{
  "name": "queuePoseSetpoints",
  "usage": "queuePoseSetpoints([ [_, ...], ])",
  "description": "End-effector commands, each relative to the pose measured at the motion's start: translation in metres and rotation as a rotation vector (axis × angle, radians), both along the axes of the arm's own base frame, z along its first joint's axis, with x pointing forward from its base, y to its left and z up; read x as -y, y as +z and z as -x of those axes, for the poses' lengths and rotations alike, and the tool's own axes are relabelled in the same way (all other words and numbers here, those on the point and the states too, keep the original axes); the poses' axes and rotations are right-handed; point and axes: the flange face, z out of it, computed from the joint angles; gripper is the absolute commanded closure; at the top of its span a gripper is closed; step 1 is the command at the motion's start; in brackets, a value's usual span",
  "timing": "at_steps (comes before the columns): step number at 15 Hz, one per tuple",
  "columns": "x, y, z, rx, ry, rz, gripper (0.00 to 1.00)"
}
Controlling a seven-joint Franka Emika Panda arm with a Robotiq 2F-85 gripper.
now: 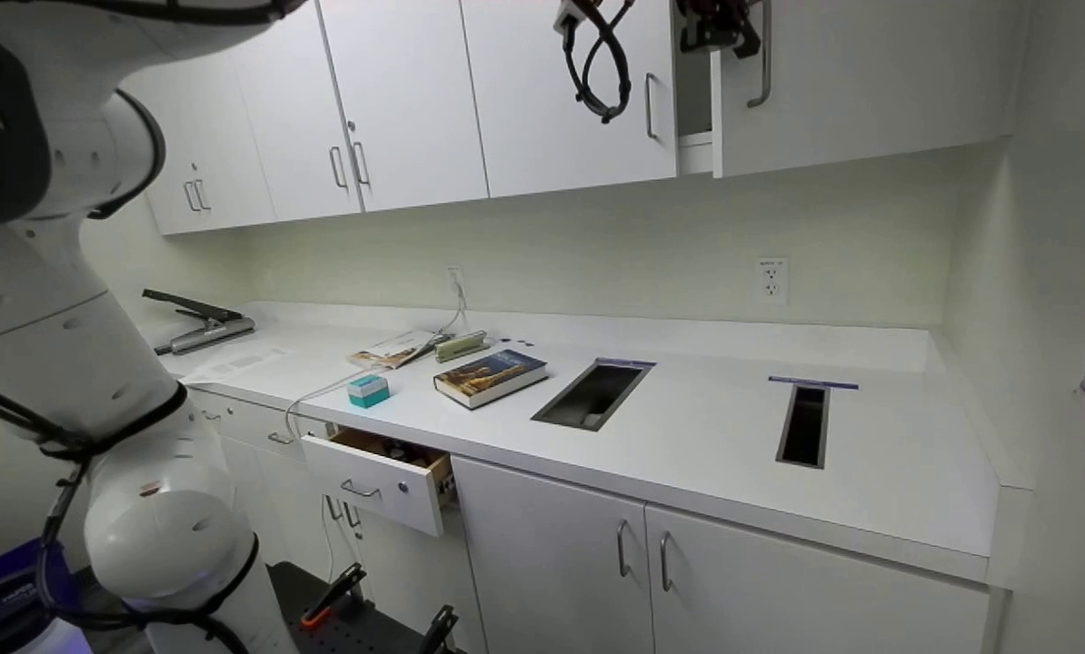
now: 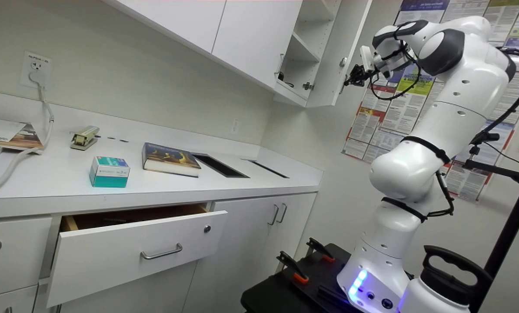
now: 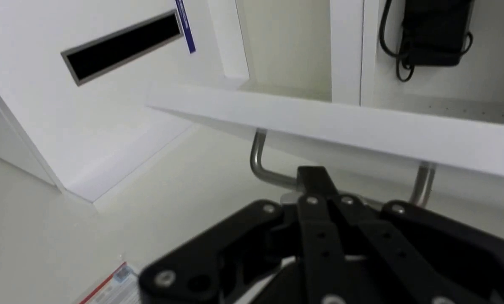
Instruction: Close the right top cabinet door
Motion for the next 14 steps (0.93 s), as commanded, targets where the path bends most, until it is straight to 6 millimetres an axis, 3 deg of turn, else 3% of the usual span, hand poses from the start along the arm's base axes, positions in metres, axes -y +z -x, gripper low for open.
queuePoseSetpoints([
  [1, 0.004, 0.002, -0.020, -0.001, 0.119, -0.070, 1.00],
  [7, 0.000, 0.000, -0.041, -0.011, 0.303, -0.147, 1.00],
  [11, -0.006, -0.004, -0.077, 0.004, 0.380, -0.112, 1.00],
  [14, -0.017, -0.011, -0.115, 0.010, 0.436, -0.049, 1.00],
])
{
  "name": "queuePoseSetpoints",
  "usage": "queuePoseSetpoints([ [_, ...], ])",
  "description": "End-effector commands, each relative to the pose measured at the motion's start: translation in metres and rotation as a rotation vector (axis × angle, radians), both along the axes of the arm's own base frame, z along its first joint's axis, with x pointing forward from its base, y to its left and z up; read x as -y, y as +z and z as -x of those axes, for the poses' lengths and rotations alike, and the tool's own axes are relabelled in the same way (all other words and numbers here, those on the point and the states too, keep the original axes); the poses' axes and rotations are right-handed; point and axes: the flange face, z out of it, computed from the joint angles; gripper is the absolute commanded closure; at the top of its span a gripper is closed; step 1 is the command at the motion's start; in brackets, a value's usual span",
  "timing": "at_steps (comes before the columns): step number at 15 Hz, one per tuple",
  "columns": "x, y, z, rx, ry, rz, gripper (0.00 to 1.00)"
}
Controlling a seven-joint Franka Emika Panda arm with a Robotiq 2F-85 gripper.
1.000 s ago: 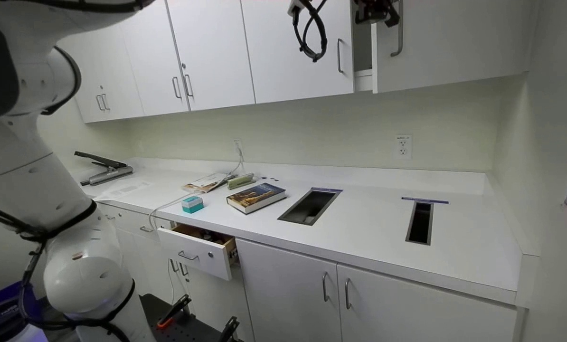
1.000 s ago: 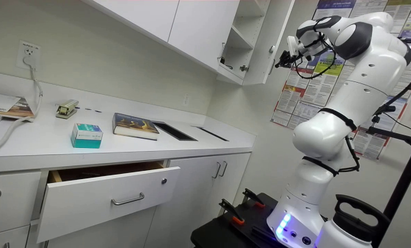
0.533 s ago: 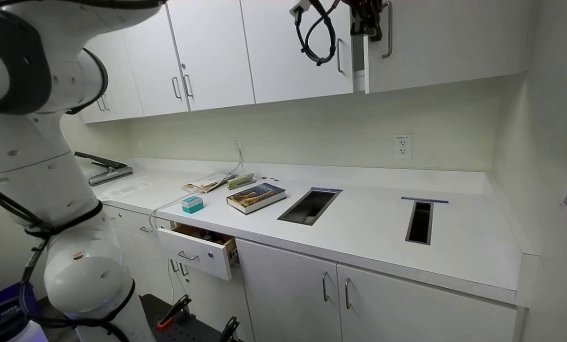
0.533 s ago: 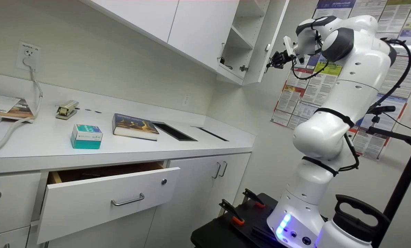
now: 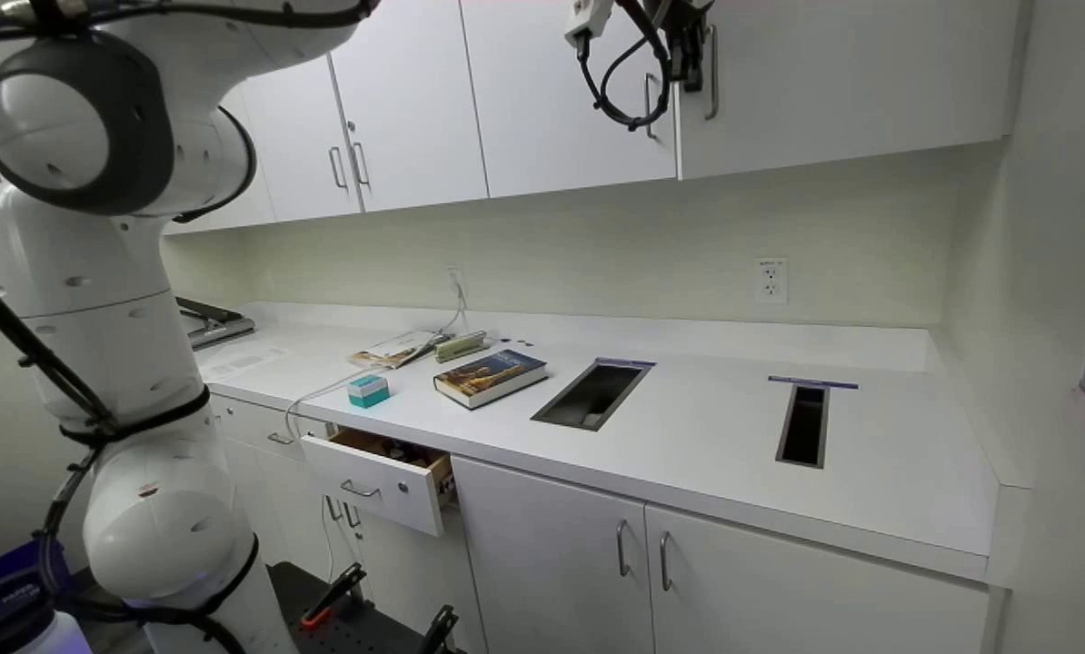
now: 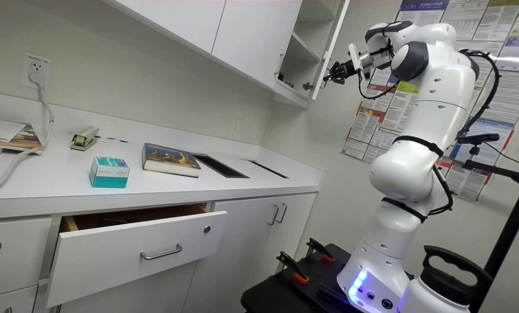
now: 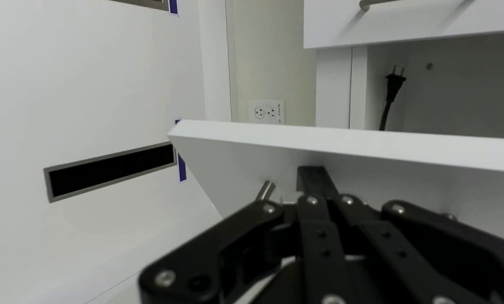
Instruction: Close the right top cabinet door
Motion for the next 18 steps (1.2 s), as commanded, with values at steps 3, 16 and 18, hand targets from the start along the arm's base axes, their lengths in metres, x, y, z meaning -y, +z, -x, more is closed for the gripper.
queuePoseSetpoints([
  [3, -0.021, -0.006, -0.077, 0.051, 0.085, 0.138, 1.00],
  [16, -0.067, -0.015, -0.181, 0.124, 0.186, 0.459, 1.00],
  [18, -0.065, -0.009, -0.163, 0.075, 0.159, 0.471, 1.00],
])
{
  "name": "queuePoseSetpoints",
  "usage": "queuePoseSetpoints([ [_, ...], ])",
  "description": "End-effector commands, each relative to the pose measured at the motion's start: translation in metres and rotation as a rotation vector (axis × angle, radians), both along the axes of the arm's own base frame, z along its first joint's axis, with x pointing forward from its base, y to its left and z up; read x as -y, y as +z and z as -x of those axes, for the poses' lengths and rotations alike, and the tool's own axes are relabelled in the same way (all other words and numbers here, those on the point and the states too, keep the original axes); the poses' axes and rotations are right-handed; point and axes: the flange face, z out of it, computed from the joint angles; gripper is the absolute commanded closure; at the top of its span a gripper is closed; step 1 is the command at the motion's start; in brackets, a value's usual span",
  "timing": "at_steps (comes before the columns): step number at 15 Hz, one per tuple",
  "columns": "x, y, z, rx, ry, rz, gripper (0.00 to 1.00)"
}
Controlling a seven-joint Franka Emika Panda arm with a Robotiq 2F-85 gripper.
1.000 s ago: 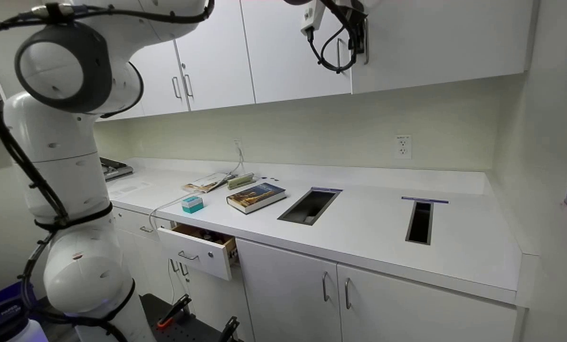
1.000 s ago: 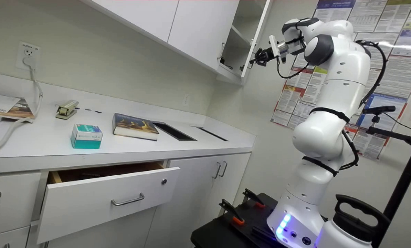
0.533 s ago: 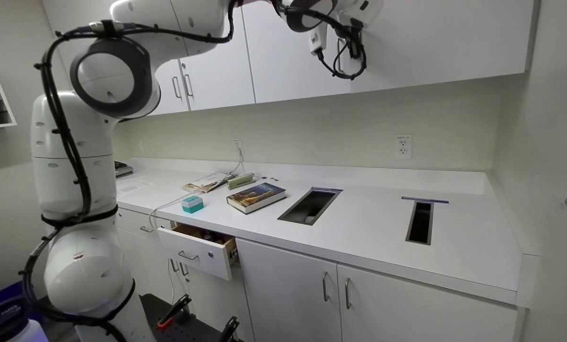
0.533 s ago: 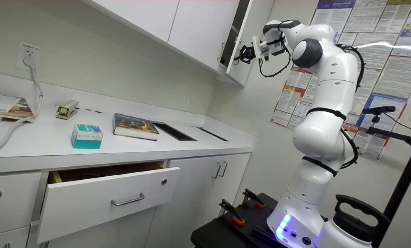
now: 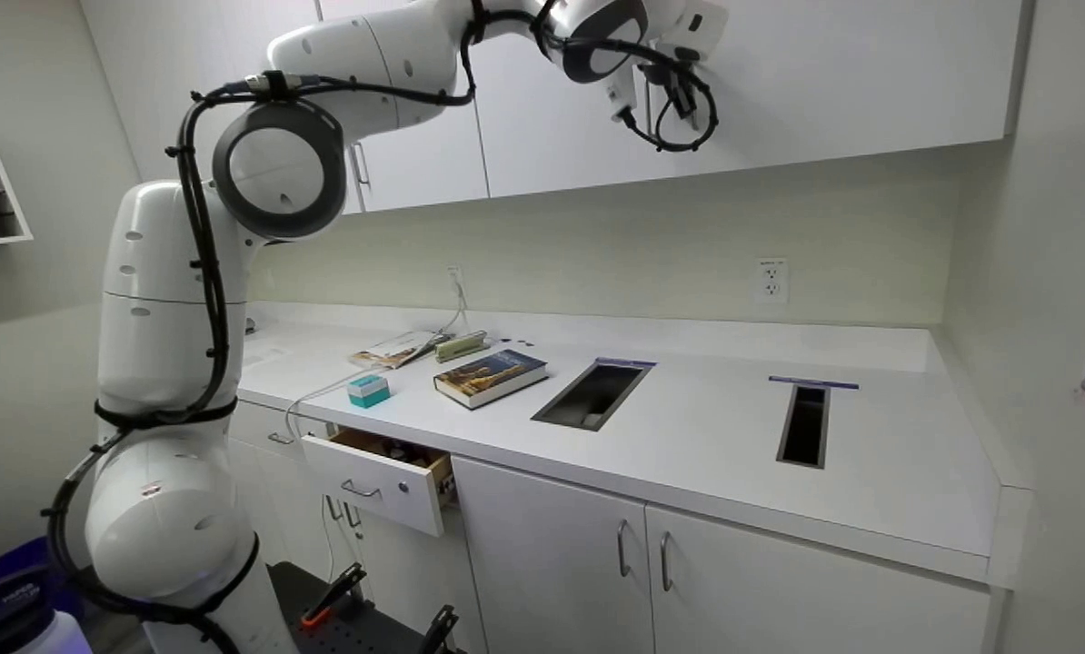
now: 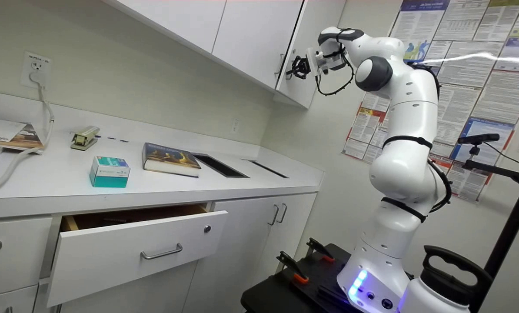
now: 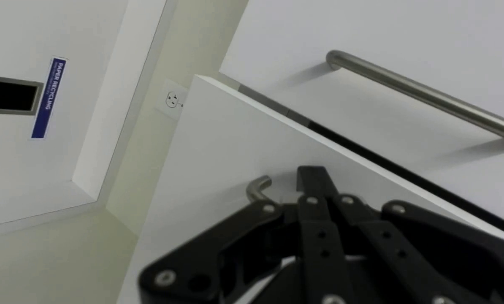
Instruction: Close the right top cabinet door
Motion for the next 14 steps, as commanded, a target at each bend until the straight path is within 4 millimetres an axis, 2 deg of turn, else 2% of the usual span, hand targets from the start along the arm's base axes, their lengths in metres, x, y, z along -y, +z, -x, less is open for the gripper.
queuePoseSetpoints([
  [1, 0.002, 0.018, 0.031, -0.039, -0.058, 0.064, 1.00],
  [6, 0.001, 0.036, 0.105, -0.236, -0.104, 0.125, 1.00],
  [8, 0.003, 0.047, 0.142, -0.303, -0.136, 0.148, 1.00],
  [11, 0.014, 0.061, 0.196, -0.353, -0.192, 0.161, 1.00],
  [14, 0.024, 0.066, 0.233, -0.384, -0.226, 0.139, 1.00],
])
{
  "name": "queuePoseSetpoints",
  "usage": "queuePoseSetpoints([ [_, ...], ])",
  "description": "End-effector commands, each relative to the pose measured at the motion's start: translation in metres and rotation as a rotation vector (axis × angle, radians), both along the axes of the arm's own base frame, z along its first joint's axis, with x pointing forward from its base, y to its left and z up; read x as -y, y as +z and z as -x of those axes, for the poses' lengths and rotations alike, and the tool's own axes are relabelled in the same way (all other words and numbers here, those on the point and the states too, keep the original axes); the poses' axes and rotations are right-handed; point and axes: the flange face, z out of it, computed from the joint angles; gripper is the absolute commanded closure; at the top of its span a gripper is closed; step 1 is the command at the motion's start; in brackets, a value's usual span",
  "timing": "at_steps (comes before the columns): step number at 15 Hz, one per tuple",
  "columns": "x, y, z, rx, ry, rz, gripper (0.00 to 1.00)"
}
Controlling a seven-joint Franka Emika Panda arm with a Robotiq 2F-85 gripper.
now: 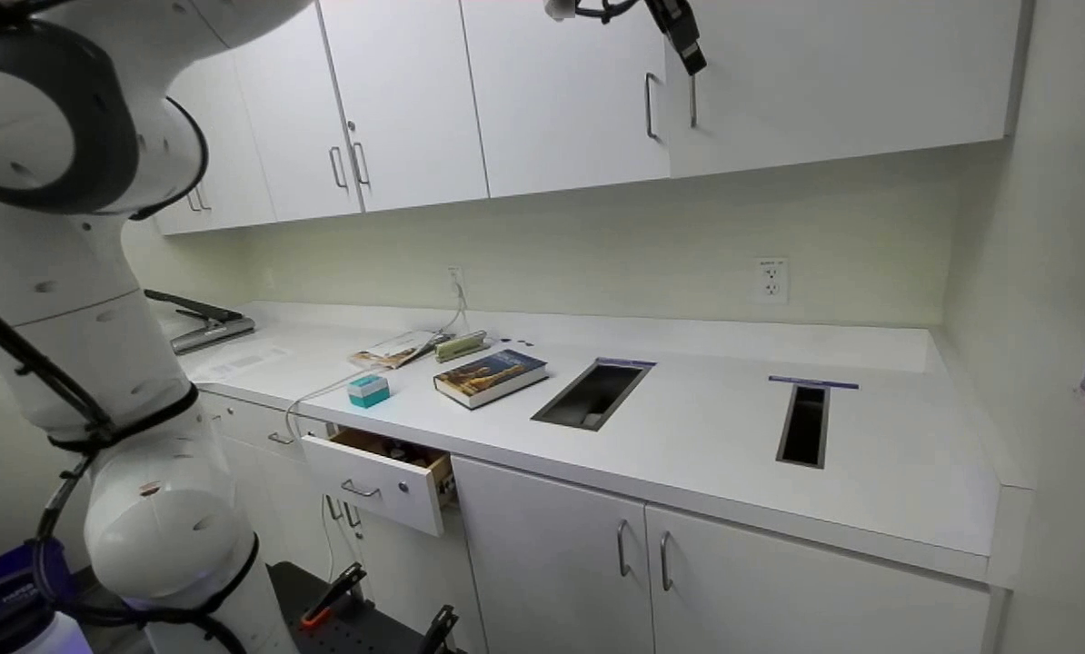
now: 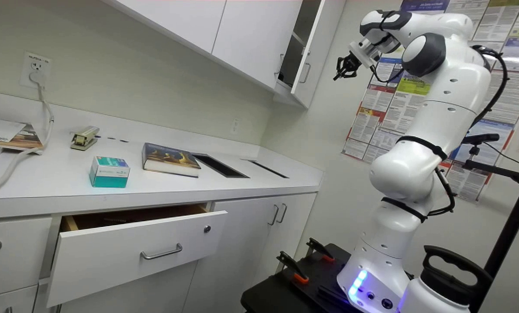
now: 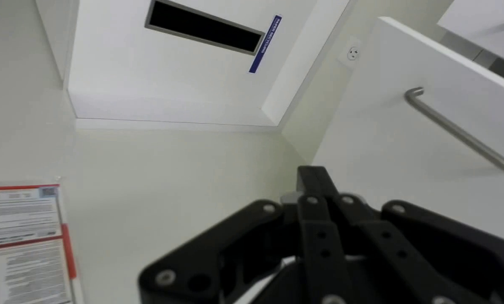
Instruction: Close the right top cabinet door
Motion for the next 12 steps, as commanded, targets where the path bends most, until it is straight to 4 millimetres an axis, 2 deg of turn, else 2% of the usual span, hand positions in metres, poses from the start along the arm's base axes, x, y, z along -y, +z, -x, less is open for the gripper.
queuePoseSetpoints([
  [1, -0.002, -0.003, 0.034, -0.038, -0.032, -0.048, 1.00],
  [5, -0.006, -0.009, 0.050, -0.132, -0.018, -0.072, 1.00],
  [12, -0.025, -0.034, 0.054, -0.307, 0.057, -0.183, 1.00],
])
